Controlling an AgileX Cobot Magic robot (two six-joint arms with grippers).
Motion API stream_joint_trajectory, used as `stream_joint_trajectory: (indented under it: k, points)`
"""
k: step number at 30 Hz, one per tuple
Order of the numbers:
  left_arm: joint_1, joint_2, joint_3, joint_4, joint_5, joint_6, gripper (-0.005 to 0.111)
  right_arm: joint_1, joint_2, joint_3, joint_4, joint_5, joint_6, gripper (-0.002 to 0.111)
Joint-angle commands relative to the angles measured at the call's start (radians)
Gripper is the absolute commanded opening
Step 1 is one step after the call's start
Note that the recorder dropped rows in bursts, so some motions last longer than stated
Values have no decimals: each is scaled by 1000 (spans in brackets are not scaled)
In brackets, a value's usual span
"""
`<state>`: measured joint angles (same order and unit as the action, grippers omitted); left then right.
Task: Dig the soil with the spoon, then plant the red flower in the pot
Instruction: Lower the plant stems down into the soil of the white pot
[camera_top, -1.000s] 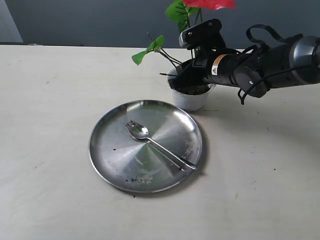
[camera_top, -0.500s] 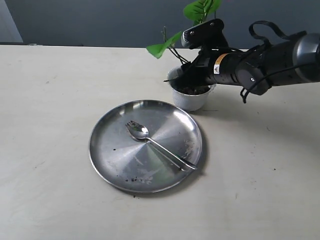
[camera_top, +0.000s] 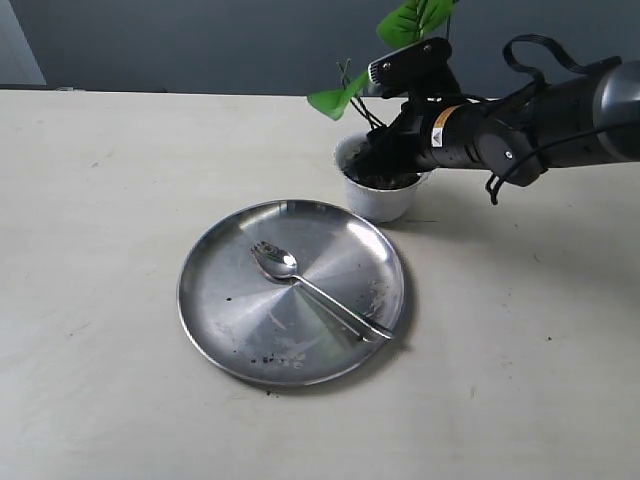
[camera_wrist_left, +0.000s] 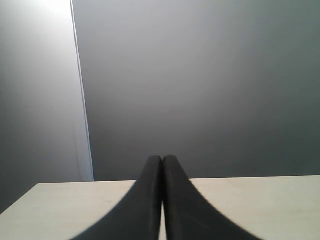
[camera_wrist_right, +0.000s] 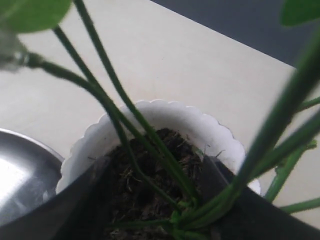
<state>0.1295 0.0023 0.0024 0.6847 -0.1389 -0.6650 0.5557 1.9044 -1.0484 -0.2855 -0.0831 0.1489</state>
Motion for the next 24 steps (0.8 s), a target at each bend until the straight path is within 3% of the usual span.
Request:
stream_joint_trajectory:
  k: [1,24]
  points:
    - [-5,-2,-2,-7,-11,-5,0,-7,5,36,30,196,8,53]
    - [-5,-2,-2,-7,-11,-5,0,-7,-39,2,-19,159,-21,53]
